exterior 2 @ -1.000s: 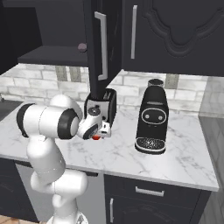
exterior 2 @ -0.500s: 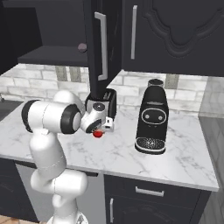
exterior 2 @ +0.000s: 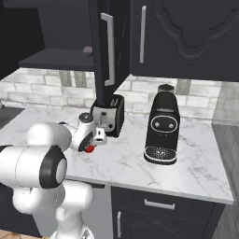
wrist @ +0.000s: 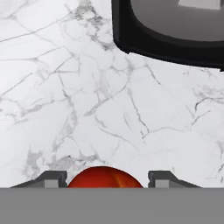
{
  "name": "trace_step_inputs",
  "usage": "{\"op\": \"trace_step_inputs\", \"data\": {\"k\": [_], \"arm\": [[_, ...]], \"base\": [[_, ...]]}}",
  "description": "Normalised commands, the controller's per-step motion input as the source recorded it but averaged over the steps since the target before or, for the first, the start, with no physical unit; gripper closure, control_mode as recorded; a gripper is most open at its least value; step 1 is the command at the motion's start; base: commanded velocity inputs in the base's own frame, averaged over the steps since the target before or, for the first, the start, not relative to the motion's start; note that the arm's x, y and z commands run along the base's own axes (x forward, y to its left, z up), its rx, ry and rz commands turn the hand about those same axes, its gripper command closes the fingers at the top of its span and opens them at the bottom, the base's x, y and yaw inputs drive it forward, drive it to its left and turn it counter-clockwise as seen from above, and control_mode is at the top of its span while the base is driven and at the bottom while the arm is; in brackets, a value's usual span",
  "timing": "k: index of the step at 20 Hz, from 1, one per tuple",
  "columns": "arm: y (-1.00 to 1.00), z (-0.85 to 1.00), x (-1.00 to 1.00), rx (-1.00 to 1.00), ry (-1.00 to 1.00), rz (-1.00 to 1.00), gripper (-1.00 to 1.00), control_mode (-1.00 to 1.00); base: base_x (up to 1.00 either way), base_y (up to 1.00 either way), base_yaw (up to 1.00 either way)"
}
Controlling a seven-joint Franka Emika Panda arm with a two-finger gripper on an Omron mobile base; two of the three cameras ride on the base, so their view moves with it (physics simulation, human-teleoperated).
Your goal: Pick the eggplant, tomato from the counter and place them in the cabinet. Then close the cabinet.
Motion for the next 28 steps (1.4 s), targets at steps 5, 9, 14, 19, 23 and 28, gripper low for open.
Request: {"op": "trace_step_inputs", "data": {"k": [5,9,14,19,23,28], "arm": [[0.6,0.96,-0.86,-0.02,-0.09,0.05,1.0,-1.0],[0.36,1.0,-0.64,-0.01,-0.13,0.0,1.0,-1.0],[0.17,1.0,-0.39,0.0,-0.17,0.0,1.0,-1.0],[0.04,1.0,-0.34,0.0,-0.17,0.0,1.0,-1.0],[0.0,1.0,-0.22,0.0,-0.1,-0.01,1.0,-1.0],[0.0,1.0,-0.1,0.0,-0.01,-0.04,1.0,-1.0]], "base": [[0.0,0.0,0.0],[0.0,0.0,0.0],[0.0,0.0,0.0],[0.0,0.0,0.0],[0.0,0.0,0.0],[0.0,0.0,0.0]]}}
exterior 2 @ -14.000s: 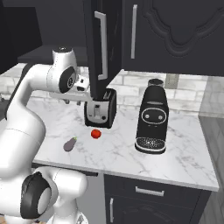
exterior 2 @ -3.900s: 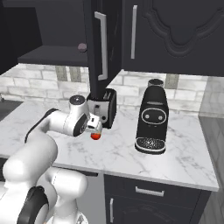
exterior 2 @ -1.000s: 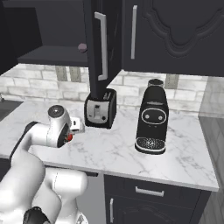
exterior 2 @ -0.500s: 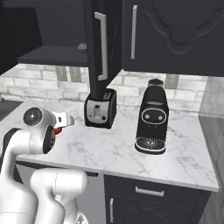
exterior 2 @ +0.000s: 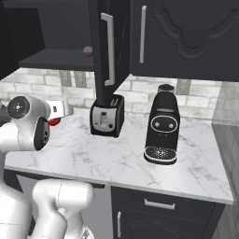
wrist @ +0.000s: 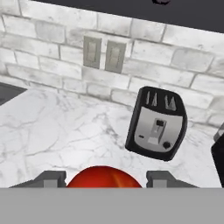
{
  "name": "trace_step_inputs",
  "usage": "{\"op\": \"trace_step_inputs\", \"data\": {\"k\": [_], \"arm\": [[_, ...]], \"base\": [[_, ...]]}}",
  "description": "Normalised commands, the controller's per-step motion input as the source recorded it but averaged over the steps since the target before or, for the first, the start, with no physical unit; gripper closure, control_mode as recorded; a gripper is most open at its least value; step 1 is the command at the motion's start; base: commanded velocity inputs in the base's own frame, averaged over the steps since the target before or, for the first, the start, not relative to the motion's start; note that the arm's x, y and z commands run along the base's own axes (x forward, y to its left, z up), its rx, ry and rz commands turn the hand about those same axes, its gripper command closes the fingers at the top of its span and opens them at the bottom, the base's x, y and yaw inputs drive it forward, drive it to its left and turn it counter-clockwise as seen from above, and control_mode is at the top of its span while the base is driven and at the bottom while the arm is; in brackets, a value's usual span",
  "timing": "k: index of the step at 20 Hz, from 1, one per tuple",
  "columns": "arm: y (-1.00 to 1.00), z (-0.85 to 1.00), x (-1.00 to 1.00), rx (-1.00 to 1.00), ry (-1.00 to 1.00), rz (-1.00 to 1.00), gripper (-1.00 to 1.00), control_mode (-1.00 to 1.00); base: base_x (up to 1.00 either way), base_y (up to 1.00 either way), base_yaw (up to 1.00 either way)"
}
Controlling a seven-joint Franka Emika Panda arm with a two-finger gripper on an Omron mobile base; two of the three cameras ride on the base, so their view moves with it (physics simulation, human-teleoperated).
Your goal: Pick the eggplant, tomato from the counter and place them in the cabinet. Then close the cabinet.
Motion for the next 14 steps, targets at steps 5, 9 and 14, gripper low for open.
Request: {"op": "trace_step_inputs", "data": {"k": [5,9,14], "arm": [[0.13,1.0,-0.02,0.0,-0.13,-0.01,1.0,-1.0],[0.25,1.0,0.0,0.02,-0.21,0.0,1.0,-1.0],[0.32,0.82,0.24,0.04,-0.2,0.0,1.0,-1.0]], "base": [[0.0,0.0,0.0],[0.0,0.0,0.0],[0.0,0.0,0.0]]}}
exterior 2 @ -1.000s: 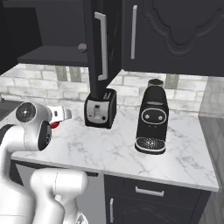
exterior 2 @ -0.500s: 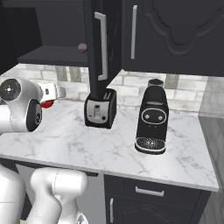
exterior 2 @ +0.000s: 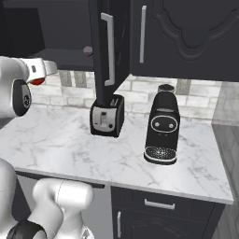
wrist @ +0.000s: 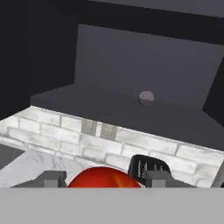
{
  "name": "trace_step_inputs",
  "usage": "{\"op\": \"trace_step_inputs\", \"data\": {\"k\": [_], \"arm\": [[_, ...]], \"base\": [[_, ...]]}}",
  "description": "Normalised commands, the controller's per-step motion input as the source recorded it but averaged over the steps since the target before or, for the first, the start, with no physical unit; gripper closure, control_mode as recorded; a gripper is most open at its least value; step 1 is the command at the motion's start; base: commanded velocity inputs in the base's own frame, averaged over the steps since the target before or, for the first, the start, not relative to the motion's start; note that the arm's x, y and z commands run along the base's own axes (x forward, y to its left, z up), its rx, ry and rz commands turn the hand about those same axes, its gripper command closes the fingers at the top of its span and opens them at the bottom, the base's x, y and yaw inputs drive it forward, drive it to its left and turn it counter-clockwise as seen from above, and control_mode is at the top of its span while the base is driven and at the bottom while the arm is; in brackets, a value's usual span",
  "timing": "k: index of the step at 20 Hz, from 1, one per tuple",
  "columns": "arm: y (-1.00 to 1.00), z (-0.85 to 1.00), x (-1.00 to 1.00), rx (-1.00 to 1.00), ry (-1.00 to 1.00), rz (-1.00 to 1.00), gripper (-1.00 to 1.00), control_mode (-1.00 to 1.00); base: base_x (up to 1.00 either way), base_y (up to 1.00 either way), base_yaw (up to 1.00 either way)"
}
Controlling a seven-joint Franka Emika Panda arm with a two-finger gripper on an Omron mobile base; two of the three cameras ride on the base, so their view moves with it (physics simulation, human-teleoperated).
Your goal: Pick the eggplant, tomato from the counter and place them in the cabinet. Then close the cabinet.
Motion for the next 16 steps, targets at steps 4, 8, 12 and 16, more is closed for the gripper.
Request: {"op": "trace_step_inputs", "data": {"k": [4,8,12,16], "arm": [[0.26,0.28,0.72,0.08,-0.05,0.0,1.0,-1.0],[0.05,0.07,0.95,0.1,0.0,0.0,1.0,-1.0],[0.09,0.0,1.0,0.08,0.08,0.0,1.0,-1.0],[0.1,0.0,1.0,0.06,0.12,0.0,1.0,-1.0]], "base": [[0.0,0.0,0.0],[0.0,0.0,0.0],[0.0,0.0,0.0],[0.0,0.0,0.0]]}}
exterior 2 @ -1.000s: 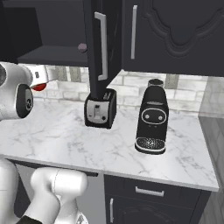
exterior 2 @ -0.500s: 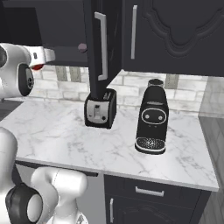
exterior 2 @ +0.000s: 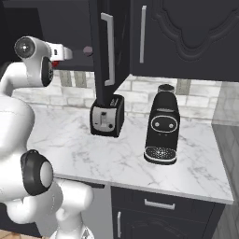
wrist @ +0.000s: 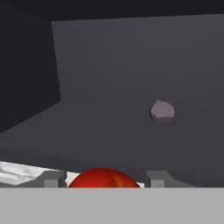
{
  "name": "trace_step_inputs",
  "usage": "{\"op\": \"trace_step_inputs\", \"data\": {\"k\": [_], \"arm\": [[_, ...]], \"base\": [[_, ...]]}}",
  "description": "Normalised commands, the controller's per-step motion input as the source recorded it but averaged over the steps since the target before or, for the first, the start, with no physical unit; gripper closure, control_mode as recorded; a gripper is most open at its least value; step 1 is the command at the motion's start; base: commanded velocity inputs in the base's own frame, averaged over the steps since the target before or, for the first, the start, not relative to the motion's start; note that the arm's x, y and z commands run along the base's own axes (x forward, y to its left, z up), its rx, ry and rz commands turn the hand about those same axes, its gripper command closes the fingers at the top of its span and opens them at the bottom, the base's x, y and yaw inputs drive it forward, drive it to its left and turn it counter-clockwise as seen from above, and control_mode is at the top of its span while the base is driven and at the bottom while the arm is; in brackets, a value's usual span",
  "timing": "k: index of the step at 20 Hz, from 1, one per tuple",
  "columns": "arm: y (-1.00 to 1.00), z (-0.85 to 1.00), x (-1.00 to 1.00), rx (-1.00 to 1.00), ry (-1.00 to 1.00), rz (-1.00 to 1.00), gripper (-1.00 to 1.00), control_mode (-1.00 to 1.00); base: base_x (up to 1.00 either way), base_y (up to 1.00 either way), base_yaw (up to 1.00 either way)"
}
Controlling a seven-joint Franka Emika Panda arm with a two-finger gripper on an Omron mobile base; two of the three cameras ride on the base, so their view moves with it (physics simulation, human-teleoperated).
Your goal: Pick the eggplant, tomato from the counter and place them in the cabinet. Then close the cabinet.
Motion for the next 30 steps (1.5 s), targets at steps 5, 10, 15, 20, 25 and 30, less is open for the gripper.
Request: {"op": "trace_step_inputs", "data": {"k": [5,10,15,20,25,30], "arm": [[0.34,0.0,0.91,0.0,0.03,-0.01,1.0,-1.0],[0.5,-0.04,0.75,0.0,0.0,0.0,1.0,-1.0],[0.35,-0.06,0.61,0.0,0.0,0.0,1.0,-1.0],[0.12,0.0,0.58,0.0,0.0,0.0,1.0,-1.0],[0.0,-0.05,0.15,0.0,0.09,0.0,-1.0,-1.0],[-0.01,-0.01,-0.84,0.0,0.09,0.0,-1.0,-1.0]], "base": [[0.0,0.0,0.0],[0.0,0.0,0.0],[0.0,0.0,0.0],[0.0,0.0,0.0],[0.0,0.0,0.0],[0.0,0.0,0.0]]}}
